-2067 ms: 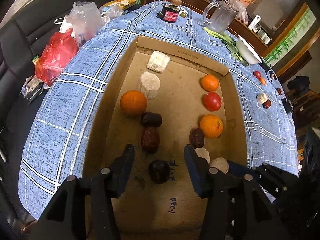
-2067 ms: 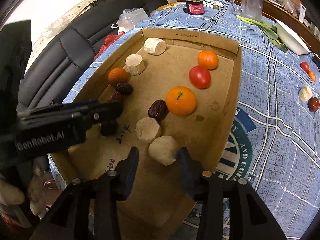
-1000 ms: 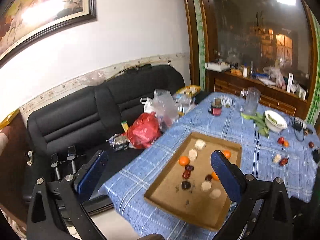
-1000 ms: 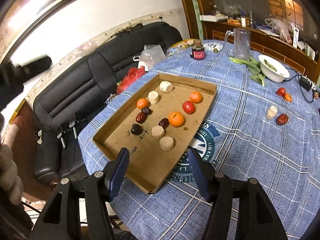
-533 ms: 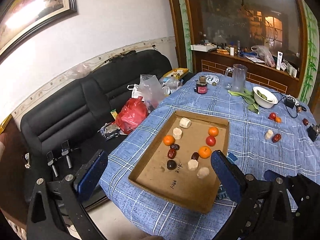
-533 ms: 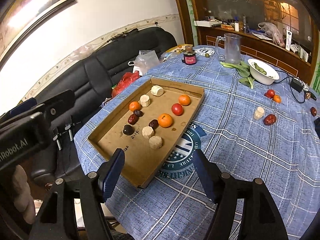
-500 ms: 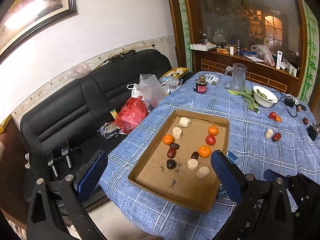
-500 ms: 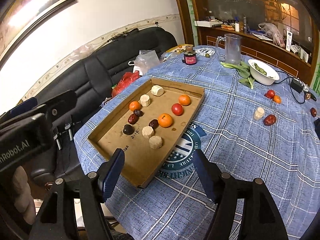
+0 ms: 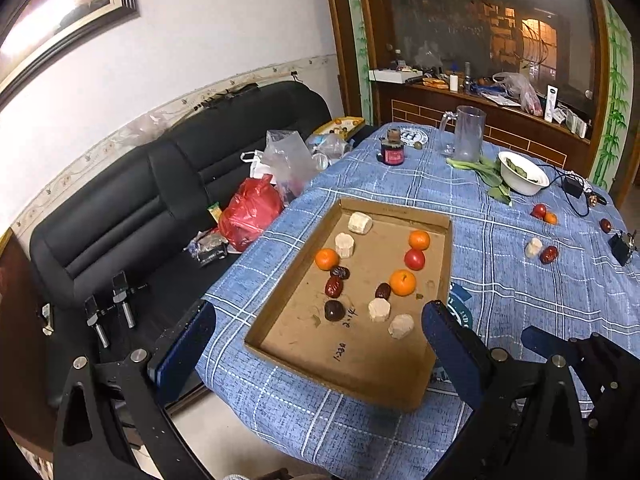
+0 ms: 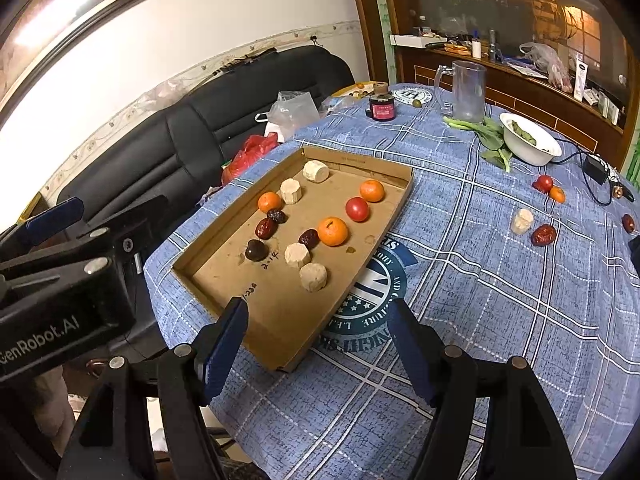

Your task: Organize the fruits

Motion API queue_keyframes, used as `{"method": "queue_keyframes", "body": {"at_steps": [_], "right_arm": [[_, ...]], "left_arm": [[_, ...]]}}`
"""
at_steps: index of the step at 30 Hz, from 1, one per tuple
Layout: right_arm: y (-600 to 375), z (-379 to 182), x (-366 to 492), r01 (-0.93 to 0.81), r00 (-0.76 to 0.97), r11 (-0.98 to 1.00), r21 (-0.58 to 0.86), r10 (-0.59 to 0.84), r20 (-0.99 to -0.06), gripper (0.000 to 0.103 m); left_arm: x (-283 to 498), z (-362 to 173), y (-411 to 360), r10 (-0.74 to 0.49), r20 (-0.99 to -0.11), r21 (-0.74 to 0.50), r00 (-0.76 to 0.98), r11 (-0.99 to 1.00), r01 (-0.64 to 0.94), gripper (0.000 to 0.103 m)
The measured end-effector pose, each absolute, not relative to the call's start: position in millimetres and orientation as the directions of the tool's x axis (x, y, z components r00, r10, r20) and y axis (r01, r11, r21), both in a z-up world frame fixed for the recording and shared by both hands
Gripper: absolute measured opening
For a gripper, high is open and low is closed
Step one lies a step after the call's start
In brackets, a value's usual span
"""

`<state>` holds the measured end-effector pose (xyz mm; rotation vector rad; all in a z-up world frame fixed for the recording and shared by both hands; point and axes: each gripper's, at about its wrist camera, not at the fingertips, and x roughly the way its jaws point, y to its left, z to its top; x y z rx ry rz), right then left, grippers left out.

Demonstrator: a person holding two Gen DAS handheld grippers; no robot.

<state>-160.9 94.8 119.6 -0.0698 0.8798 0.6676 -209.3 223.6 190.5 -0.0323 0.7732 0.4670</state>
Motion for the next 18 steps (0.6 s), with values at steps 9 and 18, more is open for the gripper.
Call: {"method": "queue_keyframes", "body": {"at_steps": [9,18], "right_arm": [[102.0,114.0,-161.0,-0.556,0.448,0.808,0.196,0.49,-0.748,0.077],[110.0,108.9,-158.3,-0.551,0.443,0.813,0.189,0.477,-0.76,0.079]], "left_arm": [[-209.1,180.8,232.4,0.364,-0.707,0.12,0.606,0.907,-0.405,0.103],[-204.6,171.2,237.2,0.337,-0.732,0.107,0.592,0.915,-0.39,0.103]]}}
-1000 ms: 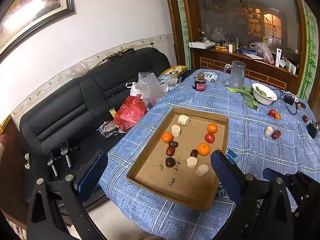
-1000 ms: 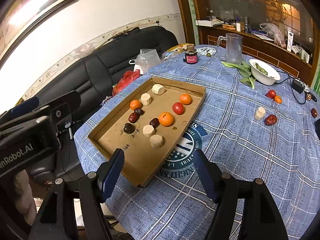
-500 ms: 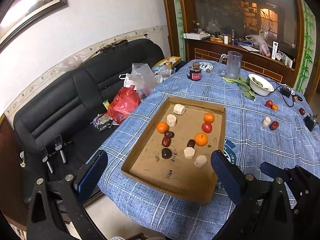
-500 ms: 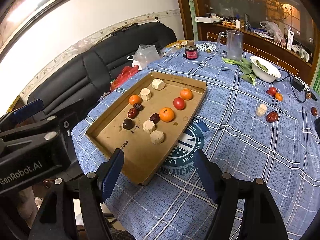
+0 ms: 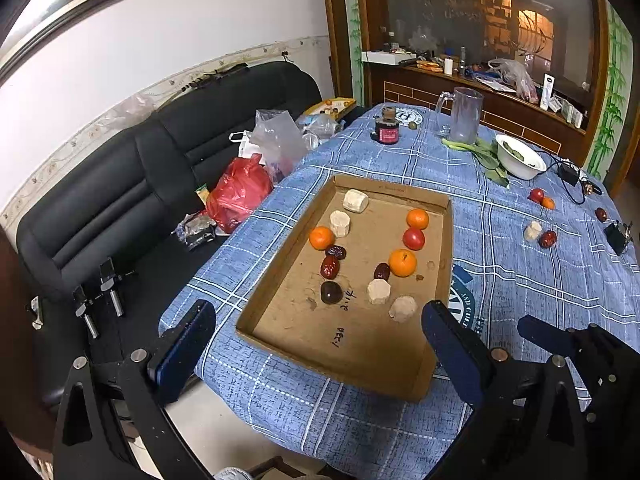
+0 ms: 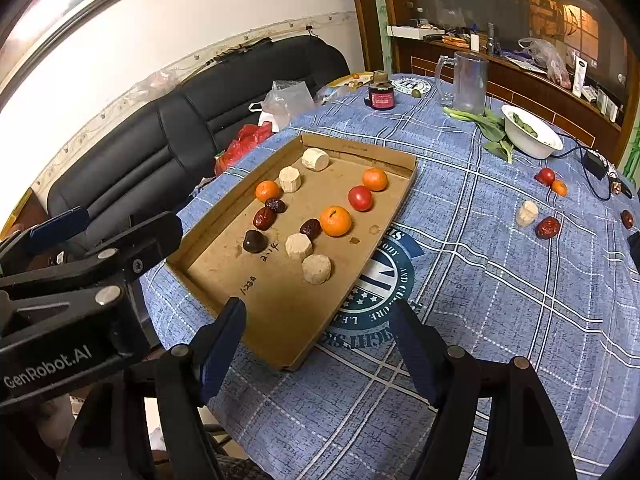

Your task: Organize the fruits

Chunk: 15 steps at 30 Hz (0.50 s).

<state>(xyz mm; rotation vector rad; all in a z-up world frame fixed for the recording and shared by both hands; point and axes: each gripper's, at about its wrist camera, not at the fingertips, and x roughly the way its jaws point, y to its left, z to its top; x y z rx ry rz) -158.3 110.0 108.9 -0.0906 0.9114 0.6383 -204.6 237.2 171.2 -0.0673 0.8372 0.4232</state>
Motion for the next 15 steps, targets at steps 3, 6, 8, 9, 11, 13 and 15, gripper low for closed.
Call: {"method": "queue_keyframes", "body": {"at_steps": [3,6,8,9,11,13,15], "right_arm": [[111.7,106.8,-156.2,-0.546,0.44,0.816,0.189,0.472,-0.764,0.08],[113.3,104.2,-152.7,-0.539,0.439,0.821,0.19,0.466,-0.768,0.08],[114.5,103.1,-150.9,-0.535,0.437,0.823,0.192,0.464,-0.77,0.08],[115.0,102.5,-150.4,-0.534,0.437,0.823,0.192,0.463,-0.771,0.08],[117.0,100.5,-148.6,-0.531,0.433,0.825,0.193,0.461,-0.775,0.08],[119.1,99.0,-147.1,-0.53,0.429,0.825,0.194,0.459,-0.778,0.08],[121.2,97.6,-145.0,-0.531,0.425,0.825,0.194,0.457,-0.782,0.08]], "left_arm": [[-202.2,168.7,239.3,0.33,-0.739,0.105,0.588,0.918,-0.384,0.103],[-198.2,165.7,242.0,0.323,-0.746,0.101,0.582,0.919,-0.38,0.103],[-196.0,163.4,244.2,0.312,-0.754,0.094,0.578,0.922,-0.375,0.103],[-194.9,162.0,245.1,0.307,-0.758,0.091,0.576,0.923,-0.373,0.103],[-192.0,159.0,247.2,0.3,-0.766,0.087,0.568,0.924,-0.372,0.103],[-189.0,156.3,249.5,0.292,-0.774,0.082,0.561,0.926,-0.369,0.103],[-186.2,154.5,251.3,0.286,-0.78,0.079,0.557,0.927,-0.366,0.103]]}}
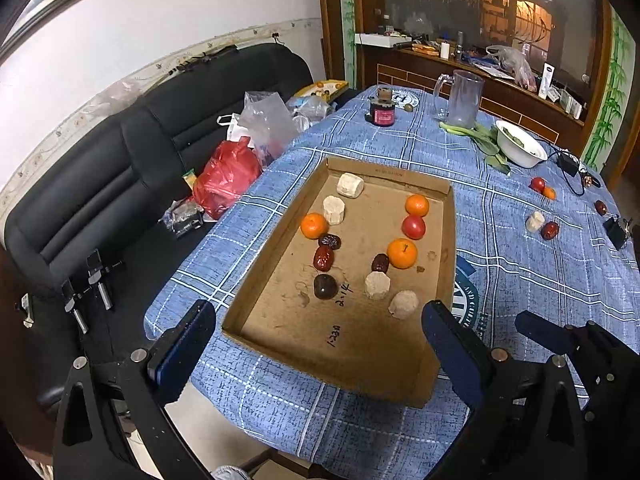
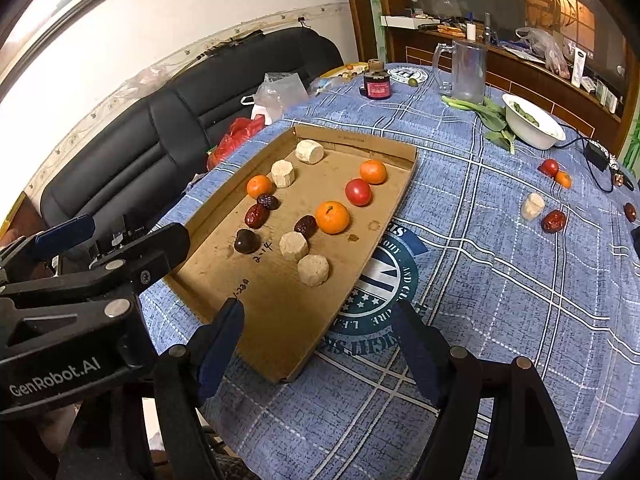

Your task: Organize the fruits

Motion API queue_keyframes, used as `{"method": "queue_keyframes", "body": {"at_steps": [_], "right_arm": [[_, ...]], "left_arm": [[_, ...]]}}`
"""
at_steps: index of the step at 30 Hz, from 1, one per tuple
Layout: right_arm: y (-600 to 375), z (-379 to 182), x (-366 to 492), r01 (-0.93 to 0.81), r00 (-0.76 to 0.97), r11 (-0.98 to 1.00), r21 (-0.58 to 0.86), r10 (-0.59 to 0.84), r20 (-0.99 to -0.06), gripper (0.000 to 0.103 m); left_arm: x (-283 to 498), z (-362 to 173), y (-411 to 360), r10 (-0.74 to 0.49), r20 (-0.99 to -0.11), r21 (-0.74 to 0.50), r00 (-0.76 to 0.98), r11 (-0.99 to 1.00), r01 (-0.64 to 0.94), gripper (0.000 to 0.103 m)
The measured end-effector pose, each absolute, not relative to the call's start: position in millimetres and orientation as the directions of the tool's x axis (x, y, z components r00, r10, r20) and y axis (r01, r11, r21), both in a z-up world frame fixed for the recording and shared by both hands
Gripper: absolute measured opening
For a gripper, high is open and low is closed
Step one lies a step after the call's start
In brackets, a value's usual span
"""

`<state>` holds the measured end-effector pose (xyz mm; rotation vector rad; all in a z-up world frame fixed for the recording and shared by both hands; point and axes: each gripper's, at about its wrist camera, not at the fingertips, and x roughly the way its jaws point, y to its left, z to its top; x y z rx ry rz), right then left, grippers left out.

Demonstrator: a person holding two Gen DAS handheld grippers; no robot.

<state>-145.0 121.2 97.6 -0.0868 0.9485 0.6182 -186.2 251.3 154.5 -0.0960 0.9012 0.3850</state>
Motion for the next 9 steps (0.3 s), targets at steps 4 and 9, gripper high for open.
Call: {"method": "queue_keyframes", "body": {"at_steps": [4,9], "right_arm": [[125.2,94.2,-141.0,-0.529,0.417,0.826,0.195,0.453,-0.788,0.08],[127.6,90.0,-132.2,-0.507,0.416,0.839,0.199,0.441,-0.795,0.081]], "left_arm": [[-179.4,152.2,252.6,0.28,-0.786,0.083,0.552,0.932,-0.353,0.103],[-164.3,145.1,257.4,0.246,-0.807,0.067,0.537,0.941,-0.331,0.103]]}}
